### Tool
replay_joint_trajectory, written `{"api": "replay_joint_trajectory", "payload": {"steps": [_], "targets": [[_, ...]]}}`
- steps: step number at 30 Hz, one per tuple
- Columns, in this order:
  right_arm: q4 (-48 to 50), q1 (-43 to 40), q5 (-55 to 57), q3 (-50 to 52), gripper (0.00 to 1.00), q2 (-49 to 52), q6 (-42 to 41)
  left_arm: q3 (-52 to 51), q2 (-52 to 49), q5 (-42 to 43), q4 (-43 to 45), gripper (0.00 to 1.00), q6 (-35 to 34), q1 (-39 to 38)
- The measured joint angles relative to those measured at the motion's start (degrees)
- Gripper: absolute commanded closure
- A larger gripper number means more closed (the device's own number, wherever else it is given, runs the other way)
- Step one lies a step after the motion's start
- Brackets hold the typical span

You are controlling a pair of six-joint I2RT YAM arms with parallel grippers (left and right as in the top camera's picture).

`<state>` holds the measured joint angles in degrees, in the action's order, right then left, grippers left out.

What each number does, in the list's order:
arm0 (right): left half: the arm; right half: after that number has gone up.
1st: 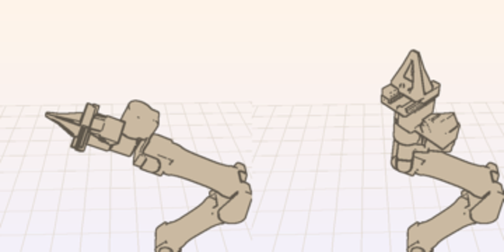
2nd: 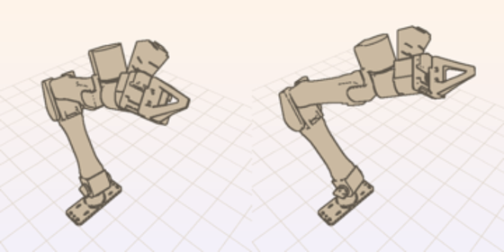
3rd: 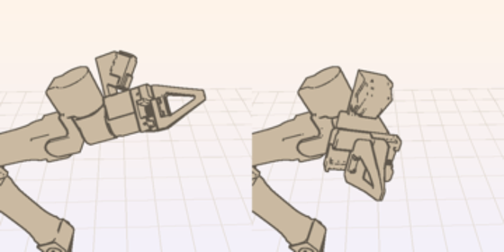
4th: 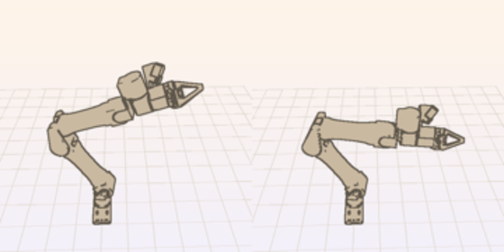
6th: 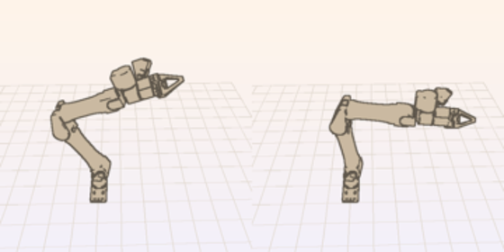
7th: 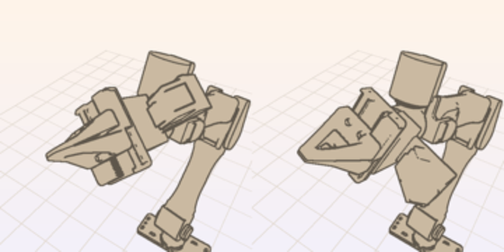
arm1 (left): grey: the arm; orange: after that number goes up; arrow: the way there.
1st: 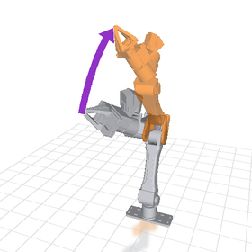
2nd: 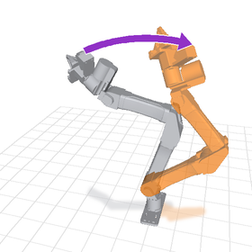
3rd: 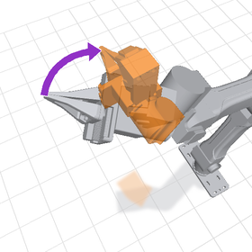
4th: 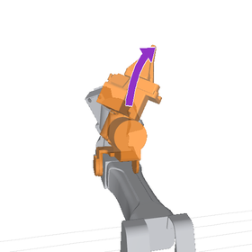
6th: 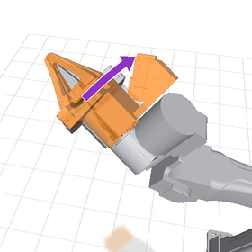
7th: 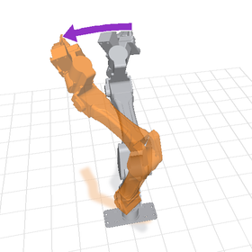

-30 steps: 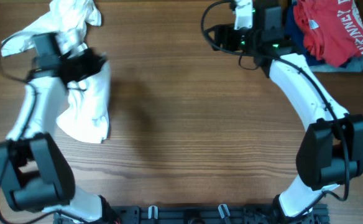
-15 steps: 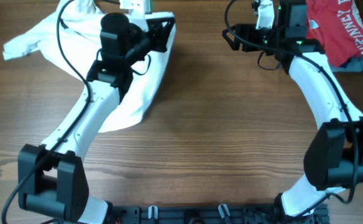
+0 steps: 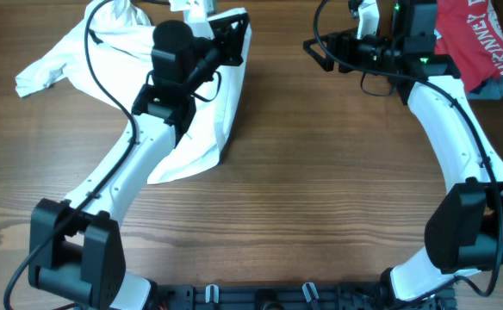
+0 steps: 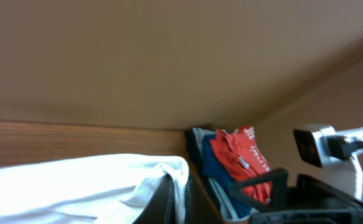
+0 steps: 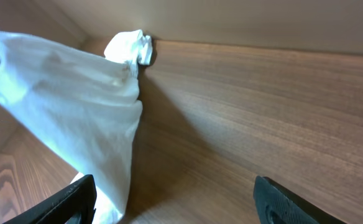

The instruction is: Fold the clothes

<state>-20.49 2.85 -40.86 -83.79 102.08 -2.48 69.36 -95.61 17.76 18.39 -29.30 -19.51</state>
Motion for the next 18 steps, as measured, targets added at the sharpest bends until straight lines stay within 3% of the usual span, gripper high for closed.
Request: {"api": "replay_joint_trajectory", "payload": {"steps": [13, 15, 17, 18], "targets": [[1.22, -11.43, -0.28, 0.00, 0.17, 0.00, -2.86, 0.35, -5.27, -4.90, 6.99, 0.95, -3.28, -11.67], [1.22, -12.02, -0.28, 0.00, 0.17, 0.00, -2.91, 1.25, -5.35, -5.16, 7.02, 0.80, -3.63, -13.42], [1.22, -12.17, -0.28, 0.00, 0.17, 0.00, -2.91, 2.29, -5.35, -5.60, 7.41, 0.47, -3.67, -15.23], [1.22, -12.17, -0.28, 0.00, 0.17, 0.00, -2.91, 2.82, -5.35, -5.79, 7.50, 0.25, -3.93, -16.00]]}}
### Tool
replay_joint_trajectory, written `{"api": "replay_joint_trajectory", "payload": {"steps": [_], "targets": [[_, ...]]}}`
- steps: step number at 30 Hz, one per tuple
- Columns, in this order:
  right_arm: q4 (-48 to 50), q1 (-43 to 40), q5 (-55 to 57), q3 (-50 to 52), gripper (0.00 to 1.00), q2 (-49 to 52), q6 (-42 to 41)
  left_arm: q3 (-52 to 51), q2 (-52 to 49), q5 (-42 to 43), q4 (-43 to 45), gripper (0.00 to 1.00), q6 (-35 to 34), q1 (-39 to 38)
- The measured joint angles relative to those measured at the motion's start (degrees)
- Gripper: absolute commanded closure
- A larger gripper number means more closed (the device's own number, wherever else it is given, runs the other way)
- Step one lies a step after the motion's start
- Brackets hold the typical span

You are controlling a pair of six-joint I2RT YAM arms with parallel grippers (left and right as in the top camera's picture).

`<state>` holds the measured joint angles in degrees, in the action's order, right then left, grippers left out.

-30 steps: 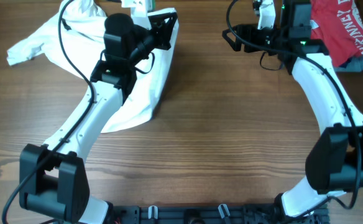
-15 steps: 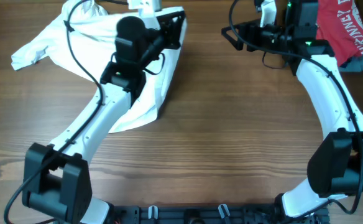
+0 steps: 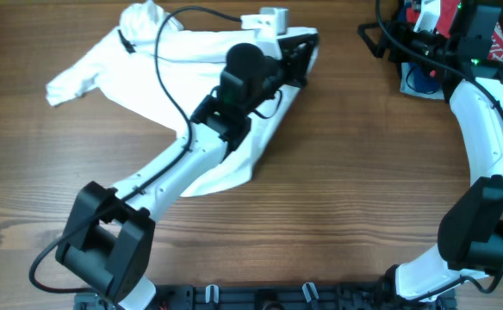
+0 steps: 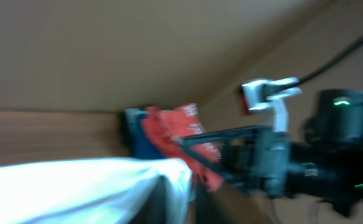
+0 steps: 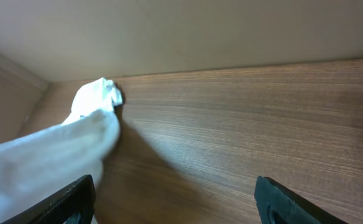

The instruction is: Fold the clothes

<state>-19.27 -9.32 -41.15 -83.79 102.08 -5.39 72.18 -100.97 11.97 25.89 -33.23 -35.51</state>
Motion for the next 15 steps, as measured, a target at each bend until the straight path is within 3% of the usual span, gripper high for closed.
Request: {"api": "replay_joint_trajectory", "payload": {"steps": [1, 2, 9, 15], "targets": [[-0.02, 0.00, -0.02, 0.00, 0.17, 0.00, 0.00, 0.52, 0.02, -0.26, 0.20, 0.10, -0.13, -0.96], [-0.02, 0.00, -0.02, 0.00, 0.17, 0.00, 0.00, 0.83, 0.02, -0.46, 0.26, 0.00, -0.13, -1.60], [-0.20, 0.00, -0.02, 0.00, 0.17, 0.00, -0.09, 1.16, 0.04, -1.03, -3.65, 0.00, -0.31, -0.24], [-1.14, 0.20, 0.00, 0.00, 0.14, 0.00, -0.42, 1.20, 1.62, -1.68, -14.19, 0.00, 0.52, 9.29]]}}
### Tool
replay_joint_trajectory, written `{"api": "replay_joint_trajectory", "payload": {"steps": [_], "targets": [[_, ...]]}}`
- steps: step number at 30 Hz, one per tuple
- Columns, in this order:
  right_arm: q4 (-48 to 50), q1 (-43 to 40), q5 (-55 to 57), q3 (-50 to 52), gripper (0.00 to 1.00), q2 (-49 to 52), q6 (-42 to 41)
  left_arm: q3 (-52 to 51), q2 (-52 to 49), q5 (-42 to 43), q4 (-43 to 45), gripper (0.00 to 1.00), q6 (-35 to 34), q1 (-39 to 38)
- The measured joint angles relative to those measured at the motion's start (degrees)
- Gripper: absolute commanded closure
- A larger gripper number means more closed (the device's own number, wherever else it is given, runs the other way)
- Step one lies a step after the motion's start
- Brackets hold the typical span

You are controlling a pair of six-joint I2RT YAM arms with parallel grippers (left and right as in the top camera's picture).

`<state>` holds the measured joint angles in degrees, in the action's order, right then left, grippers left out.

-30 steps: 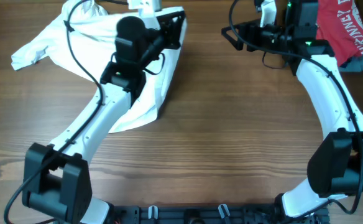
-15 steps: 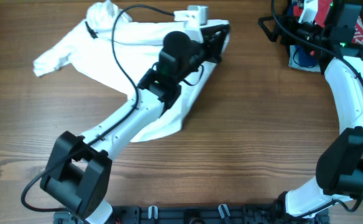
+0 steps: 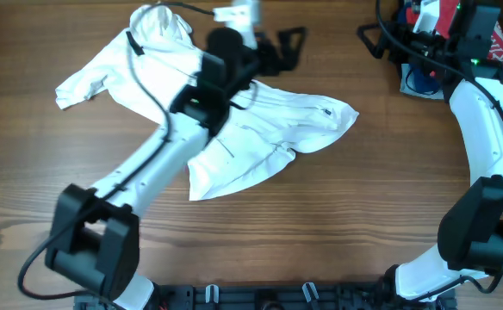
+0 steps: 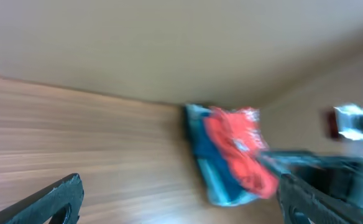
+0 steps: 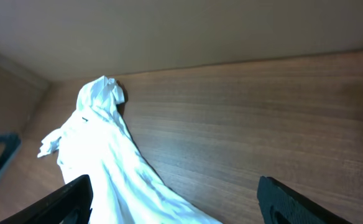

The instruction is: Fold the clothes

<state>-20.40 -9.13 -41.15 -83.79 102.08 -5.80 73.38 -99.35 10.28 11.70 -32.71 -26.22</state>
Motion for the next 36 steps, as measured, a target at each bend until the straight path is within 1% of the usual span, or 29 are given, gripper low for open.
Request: {"api": "replay_joint_trajectory", "payload": {"steps": [4, 5, 6, 8, 14, 18, 20, 22, 26, 32, 36], "targets": [[-1.90, 2.05, 0.72, -0.04, 0.14, 0.00, -0.11, 0.22, 2.60, -0.31, -8.44, 0.00, 2.64, 7.39], [-4.04, 3.69, 2.12, -0.09, 0.14, 0.00, -0.22, 0.31, 2.99, -0.52, -10.14, 0.00, 3.21, 9.03], [-5.51, 4.94, 3.08, -0.09, 0.14, 0.00, -0.22, 0.48, 3.58, -1.05, -14.51, 0.00, 4.39, 12.96], [-7.93, 7.39, 5.77, -0.17, 0.14, 0.00, -0.22, 0.59, 3.63, -1.18, -18.67, 0.00, 5.99, 16.09], [-9.86, 16.90, 13.55, -0.15, 0.14, 0.02, 0.26, 0.52, 3.56, -5.40, -25.62, 0.00, 10.99, 24.02], [-9.86, 21.57, 18.34, -0.15, 0.14, 0.02, 0.72, 0.52, 2.16, -10.08, -30.84, 0.00, 13.16, 26.80], [-9.90, 22.71, 20.02, -0.15, 0.14, 0.02, 0.90, 0.52, 0.28, -11.78, -31.85, 0.00, 13.84, 28.15], [-9.88, 22.84, 21.38, -0.15, 0.14, 0.02, 0.96, 0.52, -2.19, -12.81, -31.58, 0.00, 14.43, 29.86], [-9.90, 22.51, 22.93, -0.15, 0.14, 0.02, 1.40, 0.52, -8.24, -14.12, -26.56, 0.00, 17.68, 33.99], [-10.49, 22.43, 23.63, -0.15, 0.14, 0.02, 1.60, 0.50, -17.09, -14.97, -14.95, 0.00, 24.20, 37.90], [-10.49, 22.43, 23.67, -0.15, 0.14, 0.02, 1.60, 0.50, -21.40, -14.69, -9.92, 0.00, 28.87, 38.64]]}}
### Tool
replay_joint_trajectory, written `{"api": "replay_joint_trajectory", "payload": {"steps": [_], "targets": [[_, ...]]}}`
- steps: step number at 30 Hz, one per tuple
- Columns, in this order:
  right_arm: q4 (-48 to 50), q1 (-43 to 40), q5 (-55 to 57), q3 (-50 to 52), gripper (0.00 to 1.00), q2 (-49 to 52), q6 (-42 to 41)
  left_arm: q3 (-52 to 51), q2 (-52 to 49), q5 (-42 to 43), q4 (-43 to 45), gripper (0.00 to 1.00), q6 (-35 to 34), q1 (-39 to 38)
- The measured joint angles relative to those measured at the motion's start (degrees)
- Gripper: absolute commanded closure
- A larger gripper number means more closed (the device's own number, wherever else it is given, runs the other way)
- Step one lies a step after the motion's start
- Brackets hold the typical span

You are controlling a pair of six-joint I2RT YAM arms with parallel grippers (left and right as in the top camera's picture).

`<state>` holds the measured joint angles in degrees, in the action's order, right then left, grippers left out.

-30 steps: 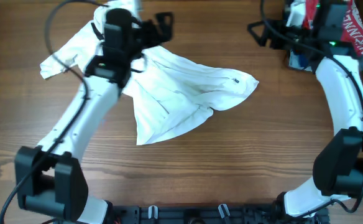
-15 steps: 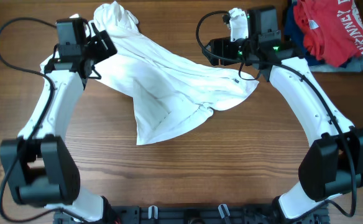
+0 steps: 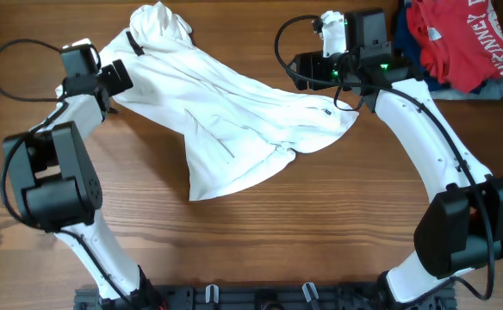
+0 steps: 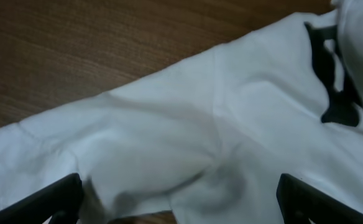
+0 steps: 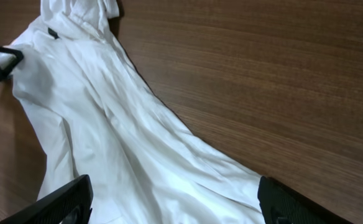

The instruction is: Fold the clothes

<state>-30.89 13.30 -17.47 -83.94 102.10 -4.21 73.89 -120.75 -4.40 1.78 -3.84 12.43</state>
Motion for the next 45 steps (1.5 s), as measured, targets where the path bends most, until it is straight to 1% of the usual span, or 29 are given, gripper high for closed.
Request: {"api": "replay_joint_trajectory", "payload": {"steps": [2, 6, 11, 12, 13, 15, 16, 17, 18, 19, 20, 23, 30, 32, 37, 41, 45], "targets": [[0.02, 0.00, 0.00, 0.00, 0.14, 0.00, -0.02, 0.00, -2.14, 0.20, 2.12, 0.00, 2.47, 0.07], [0.04, 0.00, 0.00, 0.00, 0.14, 0.00, -0.07, 0.17, -3.43, 0.15, 1.84, 0.00, 4.90, 0.04], [0.85, 0.00, 0.00, 0.00, 0.14, 0.00, -0.07, 2.14, -3.06, 0.20, -4.81, 0.00, 5.31, 0.07], [1.14, 0.00, 0.00, 0.00, 0.14, 0.00, -0.07, 2.36, -2.82, 0.20, -6.29, 0.03, 5.27, 0.09], [1.36, 0.00, 0.00, 0.00, 0.14, 0.00, -0.07, 2.60, -2.47, 0.20, -8.24, 0.09, 5.22, 0.09], [1.81, 0.00, 0.00, 0.00, 0.14, 0.00, -0.07, 2.78, -1.97, 0.20, -10.54, 0.40, 4.94, 0.13], [2.12, 0.00, 0.00, 0.00, 0.14, 0.00, -0.07, 2.97, -1.75, 0.17, -11.89, 0.61, 4.87, 0.22], [2.40, 0.00, 0.00, 0.00, 0.14, 0.00, -0.07, 3.10, -1.53, 0.13, -13.25, 0.76, 4.85, 0.35], [2.64, 0.00, 0.00, 0.00, 0.14, 0.00, -0.07, 3.19, -1.25, -0.09, -14.53, 0.88, 4.81, 0.59], [2.82, 0.00, 0.00, 0.00, 0.14, 0.00, -0.07, 3.28, -1.09, -0.33, -15.65, 0.94, 4.79, 0.87], [2.99, 0.00, 0.00, 0.00, 0.14, 0.00, -0.07, 3.48, -0.92, -0.50, -16.92, 0.96, 4.66, 1.18], [3.21, 0.00, 0.00, 0.00, 0.14, 0.00, -0.07, 4.35, -0.33, -0.24, -22.43, 0.96, 2.16, 2.36], [4.57, 0.00, 0.00, 0.00, 0.14, 0.00, -0.07, 5.73, 1.92, 1.14, -42.66, 0.96, -9.40, 4.68], [5.31, 0.00, 0.00, 0.00, 0.14, 0.00, -0.07, 5.92, 2.32, 3.37, -49.75, 0.96, -13.14, 6.12], [7.26, 0.00, 0.00, 0.00, 0.11, 0.00, -0.07, 5.49, 2.08, 9.86, -62.05, 0.96, -17.07, 8.55], [8.57, 0.00, 0.02, 0.00, 0.10, 0.00, -0.09, 3.87, 1.44, 12.90, -68.48, 0.96, -18.03, 8.59], [9.18, 0.00, 0.00, 0.00, 0.10, 0.00, -0.04, 1.42, 1.90, 14.80, -68.81, 0.96, -18.60, 8.68]]}}
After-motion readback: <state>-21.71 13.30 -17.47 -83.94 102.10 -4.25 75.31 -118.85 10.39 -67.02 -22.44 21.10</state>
